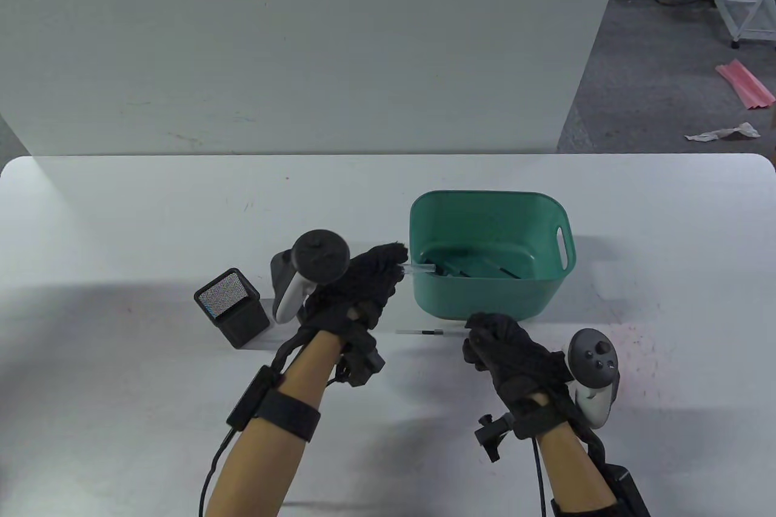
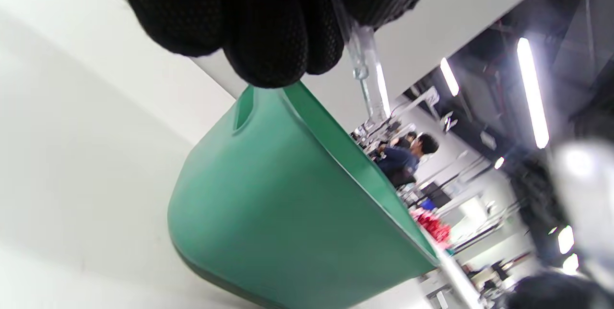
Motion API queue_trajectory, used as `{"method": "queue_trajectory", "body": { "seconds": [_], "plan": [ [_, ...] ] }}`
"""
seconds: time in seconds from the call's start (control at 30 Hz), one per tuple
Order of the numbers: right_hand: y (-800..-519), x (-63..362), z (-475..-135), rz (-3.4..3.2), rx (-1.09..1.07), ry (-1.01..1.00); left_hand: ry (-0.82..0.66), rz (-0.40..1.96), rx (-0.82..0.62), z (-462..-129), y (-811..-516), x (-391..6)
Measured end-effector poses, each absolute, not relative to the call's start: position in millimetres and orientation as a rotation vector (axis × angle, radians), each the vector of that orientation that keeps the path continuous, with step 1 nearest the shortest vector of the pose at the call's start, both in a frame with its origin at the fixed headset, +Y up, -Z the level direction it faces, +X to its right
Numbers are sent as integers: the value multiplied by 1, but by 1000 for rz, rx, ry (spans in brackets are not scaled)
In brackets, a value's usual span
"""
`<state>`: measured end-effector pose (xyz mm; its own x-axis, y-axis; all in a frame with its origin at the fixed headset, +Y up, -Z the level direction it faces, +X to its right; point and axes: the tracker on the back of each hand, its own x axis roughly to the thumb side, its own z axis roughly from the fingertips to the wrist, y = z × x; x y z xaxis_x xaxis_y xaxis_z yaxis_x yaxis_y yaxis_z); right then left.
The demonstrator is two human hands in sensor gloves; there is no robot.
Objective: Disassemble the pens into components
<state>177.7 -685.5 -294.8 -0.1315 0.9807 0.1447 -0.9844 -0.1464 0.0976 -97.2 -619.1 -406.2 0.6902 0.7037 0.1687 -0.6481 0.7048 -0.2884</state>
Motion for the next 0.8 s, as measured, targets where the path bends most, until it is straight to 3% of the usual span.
{"method": "queue_trajectory", "body": {
  "seconds": [0.23, 0.37, 0.6, 0.8],
  "plan": [
    [-688, 182, -296, 1711, 171, -29, -352, 602, -287, -434, -613, -74],
    [-689, 185, -297, 1715, 164, -30, -395, 599, -202, -427, -614, -85],
    [-689, 182, -297, 1719, 164, -34, -503, 651, -194, -377, -620, -117],
    [-692, 174, -296, 1735, 184, -5, -505, 675, -208, -338, -631, -133]
  ]
}}
